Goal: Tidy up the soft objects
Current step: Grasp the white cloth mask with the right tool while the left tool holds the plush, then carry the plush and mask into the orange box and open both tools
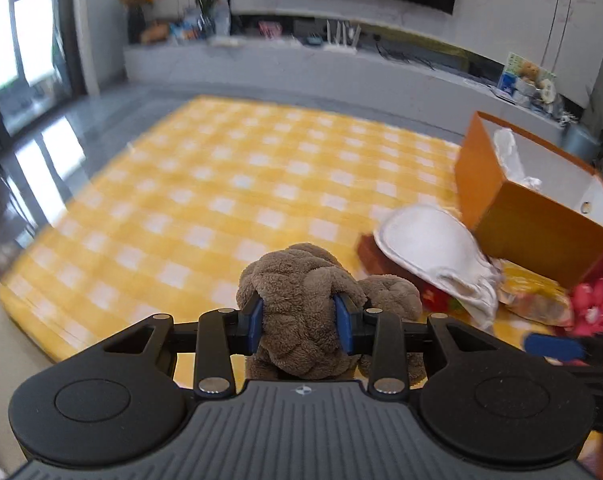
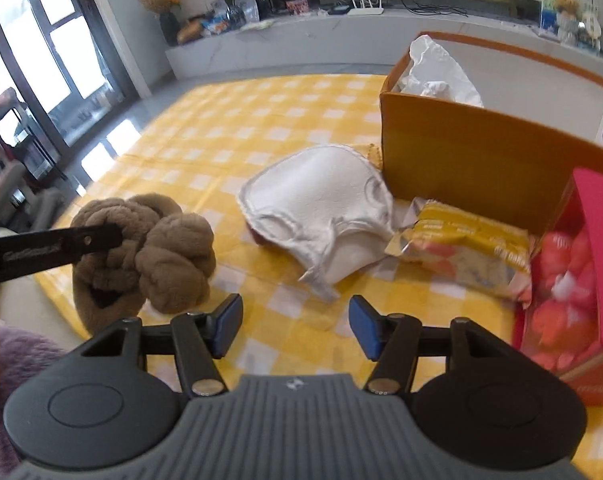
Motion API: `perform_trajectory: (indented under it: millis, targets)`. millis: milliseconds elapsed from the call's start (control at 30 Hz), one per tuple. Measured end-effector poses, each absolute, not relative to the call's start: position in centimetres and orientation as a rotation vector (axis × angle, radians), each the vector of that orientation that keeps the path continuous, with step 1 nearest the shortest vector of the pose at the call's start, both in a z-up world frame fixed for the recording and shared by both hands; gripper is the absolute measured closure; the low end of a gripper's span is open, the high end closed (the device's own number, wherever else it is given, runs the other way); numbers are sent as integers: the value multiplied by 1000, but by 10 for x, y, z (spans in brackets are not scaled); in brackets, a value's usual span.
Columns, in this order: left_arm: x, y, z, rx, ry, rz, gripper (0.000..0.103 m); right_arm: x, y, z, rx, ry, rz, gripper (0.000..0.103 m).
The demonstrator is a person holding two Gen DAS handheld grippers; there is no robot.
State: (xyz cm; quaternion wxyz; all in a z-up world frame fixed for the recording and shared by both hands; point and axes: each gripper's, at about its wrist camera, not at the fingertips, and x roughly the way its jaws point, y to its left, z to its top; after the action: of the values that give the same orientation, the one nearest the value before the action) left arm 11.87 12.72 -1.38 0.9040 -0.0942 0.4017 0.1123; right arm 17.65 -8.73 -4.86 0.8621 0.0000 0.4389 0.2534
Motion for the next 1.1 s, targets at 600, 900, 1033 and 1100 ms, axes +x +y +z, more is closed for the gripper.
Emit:
perform_trajectory:
  millis: [600,900,1033,1100]
  targets:
    - [123,128,-29,-201,888,214,61,229,-34,-81,-260,916,461,78]
    - [118,127,-25,-204,853,197,61,203,-53,-49,-247,845,485,90]
    - [114,125,-19,-203,814,177,61,185,-73,-25,-188,820,498,90]
    - [109,123,-13,-210,782,142,61,173,-84,-14,-169,798,496,91]
